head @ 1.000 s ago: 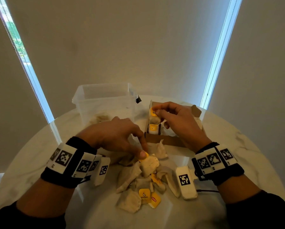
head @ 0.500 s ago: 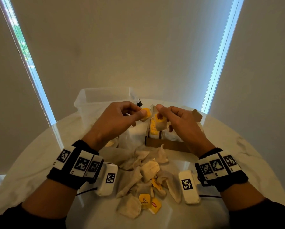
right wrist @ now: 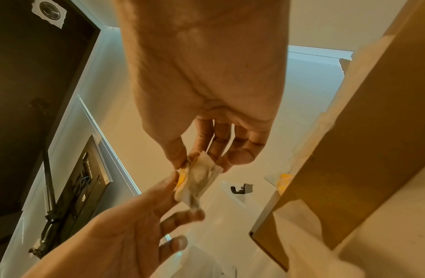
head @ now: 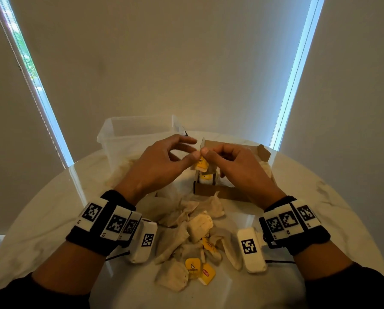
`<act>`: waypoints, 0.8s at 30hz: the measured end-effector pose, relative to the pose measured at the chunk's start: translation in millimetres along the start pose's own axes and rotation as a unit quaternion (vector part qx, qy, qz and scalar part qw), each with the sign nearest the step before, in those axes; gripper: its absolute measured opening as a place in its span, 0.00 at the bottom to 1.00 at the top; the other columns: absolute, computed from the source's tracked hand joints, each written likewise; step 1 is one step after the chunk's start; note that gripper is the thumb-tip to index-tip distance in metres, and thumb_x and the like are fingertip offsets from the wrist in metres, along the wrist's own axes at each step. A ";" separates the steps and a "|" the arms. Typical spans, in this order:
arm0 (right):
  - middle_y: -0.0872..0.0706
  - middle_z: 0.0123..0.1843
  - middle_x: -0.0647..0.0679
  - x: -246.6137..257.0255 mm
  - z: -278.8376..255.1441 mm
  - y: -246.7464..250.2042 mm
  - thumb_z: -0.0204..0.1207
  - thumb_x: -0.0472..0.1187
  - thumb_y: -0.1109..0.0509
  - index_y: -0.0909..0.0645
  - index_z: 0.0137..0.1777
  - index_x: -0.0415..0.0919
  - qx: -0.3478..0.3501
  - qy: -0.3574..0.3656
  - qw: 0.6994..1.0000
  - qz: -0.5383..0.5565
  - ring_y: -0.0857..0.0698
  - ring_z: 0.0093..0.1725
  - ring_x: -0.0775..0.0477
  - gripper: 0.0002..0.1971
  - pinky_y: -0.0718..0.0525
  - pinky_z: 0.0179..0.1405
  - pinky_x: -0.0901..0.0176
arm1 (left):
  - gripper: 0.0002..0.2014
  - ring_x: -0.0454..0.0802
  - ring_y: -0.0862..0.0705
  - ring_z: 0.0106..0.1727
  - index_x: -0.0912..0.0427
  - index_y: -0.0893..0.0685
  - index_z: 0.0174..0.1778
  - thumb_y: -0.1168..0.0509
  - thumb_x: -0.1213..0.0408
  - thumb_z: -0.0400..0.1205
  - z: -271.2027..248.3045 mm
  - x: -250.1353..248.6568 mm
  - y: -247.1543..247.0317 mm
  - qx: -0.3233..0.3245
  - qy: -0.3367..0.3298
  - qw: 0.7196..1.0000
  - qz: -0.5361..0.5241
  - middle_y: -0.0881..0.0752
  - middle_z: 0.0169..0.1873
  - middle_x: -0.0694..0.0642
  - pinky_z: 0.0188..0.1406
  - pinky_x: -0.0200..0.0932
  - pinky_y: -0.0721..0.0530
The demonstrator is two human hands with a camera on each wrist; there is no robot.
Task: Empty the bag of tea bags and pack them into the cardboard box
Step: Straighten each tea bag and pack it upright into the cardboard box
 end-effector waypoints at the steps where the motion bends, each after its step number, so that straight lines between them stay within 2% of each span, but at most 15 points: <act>1: 0.05 0.45 0.56 0.3 -0.5 -0.9 0.86 0.57 0.28 0.07 0.54 0.50 0.006 0.002 1.000 -0.002 0.08 0.46 0.58 0.14 0.15 0.43 0.69 | 0.22 0.41 0.08 0.55 0.36 0.18 0.77 0.29 0.41 0.86 -0.1 -1.0 -0.8 0.016 -0.015 1.000 -0.010 0.09 0.64 0.36 0.58 0.42 0.10; 3: 0.05 0.45 0.52 0.7 -1.6 -1.8 0.85 0.59 0.28 0.06 0.53 0.48 0.013 -0.002 1.000 0.011 0.08 0.44 0.56 0.16 0.15 0.47 0.64 | 0.22 0.40 0.08 0.57 0.35 0.17 0.76 0.26 0.45 0.85 -0.9 -3.4 -3.2 0.039 -0.035 0.999 -0.014 0.09 0.64 0.35 0.59 0.43 0.09; 5: 0.05 0.44 0.50 1.2 -2.3 -3.4 0.81 0.64 0.28 0.06 0.52 0.48 0.024 -0.021 0.999 0.029 0.09 0.43 0.55 0.20 0.13 0.49 0.57 | 0.19 0.38 0.09 0.54 0.36 0.13 0.70 0.24 0.46 0.83 -0.2 -2.3 -2.7 0.017 -0.036 0.999 -0.002 0.08 0.59 0.35 0.56 0.41 0.09; 7: 0.04 0.48 0.50 1.6 -2.7 -4.8 0.78 0.65 0.28 0.06 0.54 0.49 0.035 -0.041 0.997 0.052 0.07 0.50 0.49 0.21 0.09 0.56 0.48 | 0.14 0.38 0.09 0.49 0.38 0.10 0.65 0.24 0.45 0.83 0.7 0.2 -0.7 -0.017 -0.027 0.999 -0.006 0.08 0.53 0.37 0.52 0.39 0.09; 9: 0.03 0.53 0.51 2.6 -3.0 -4.3 0.78 0.61 0.24 0.07 0.60 0.49 0.042 -0.047 0.995 0.077 0.06 0.57 0.46 0.19 0.08 0.65 0.38 | 0.10 0.38 0.09 0.47 0.38 0.09 0.60 0.24 0.46 0.83 1.2 2.1 1.3 -0.035 -0.021 0.999 -0.025 0.08 0.49 0.39 0.49 0.38 0.08; 10: 0.03 0.54 0.52 3.2 -3.2 -4.1 0.78 0.57 0.23 0.07 0.63 0.50 0.043 -0.046 0.995 0.083 0.06 0.59 0.46 0.18 0.09 0.67 0.36 | 0.10 0.39 0.08 0.45 0.40 0.09 0.59 0.24 0.47 0.83 1.0 2.7 2.3 -0.036 -0.015 0.999 -0.034 0.07 0.48 0.40 0.48 0.38 0.07; 13: 0.03 0.56 0.54 1.6 -2.2 -2.6 0.79 0.47 0.20 0.09 0.65 0.51 0.030 -0.034 0.995 0.087 0.05 0.59 0.50 0.15 0.08 0.65 0.41 | 0.17 0.44 0.07 0.42 0.47 0.10 0.65 0.25 0.46 0.82 1.6 4.6 2.2 -0.003 0.009 0.999 -0.043 0.06 0.47 0.44 0.47 0.39 0.08; 16: 0.03 0.55 0.55 -1.9 0.5 3.2 0.81 0.43 0.20 0.09 0.63 0.49 -0.004 -0.019 0.995 0.098 0.05 0.56 0.54 0.12 0.07 0.52 0.59 | 0.15 0.43 0.08 0.39 0.47 0.10 0.67 0.27 0.49 0.86 1.5 6.3 -2.2 0.047 0.030 0.998 -0.019 0.06 0.47 0.43 0.47 0.39 0.13; 18: 0.03 0.53 0.57 -3.3 1.6 8.2 0.81 0.43 0.20 0.08 0.62 0.47 -0.027 -0.008 0.996 0.087 0.05 0.53 0.59 0.11 0.11 0.45 0.70 | 0.10 0.40 0.11 0.38 0.46 0.07 0.62 0.29 0.50 0.89 0.5 6.1 -4.6 0.059 0.029 0.998 0.012 0.08 0.48 0.40 0.44 0.37 0.18; 20: 0.03 0.53 0.56 -6.2 2.7 14.4 0.80 0.43 0.19 0.07 0.62 0.46 -0.048 -0.003 0.997 0.068 0.05 0.53 0.59 0.11 0.13 0.43 0.72 | 0.09 0.40 0.13 0.40 0.46 0.06 0.58 0.30 0.50 0.89 0.0 4.6 -4.9 0.053 0.034 0.998 0.030 0.09 0.49 0.39 0.43 0.37 0.20; 24: 0.06 0.56 0.55 -15.2 9.3 25.4 0.79 0.45 0.17 0.13 0.67 0.51 -0.070 -0.024 0.997 0.003 0.06 0.52 0.54 0.18 0.09 0.40 0.65 | 0.09 0.43 0.13 0.47 0.47 0.07 0.54 0.30 0.50 0.89 -0.4 3.2 -2.4 0.028 0.051 0.998 0.028 0.10 0.53 0.43 0.46 0.40 0.19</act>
Point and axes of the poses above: each hand's wrist, its own z-axis towards the middle knuckle, its own y-axis out of the back of the hand, x = y × z, the point moved 3 cm from there along z, towards the middle knuckle
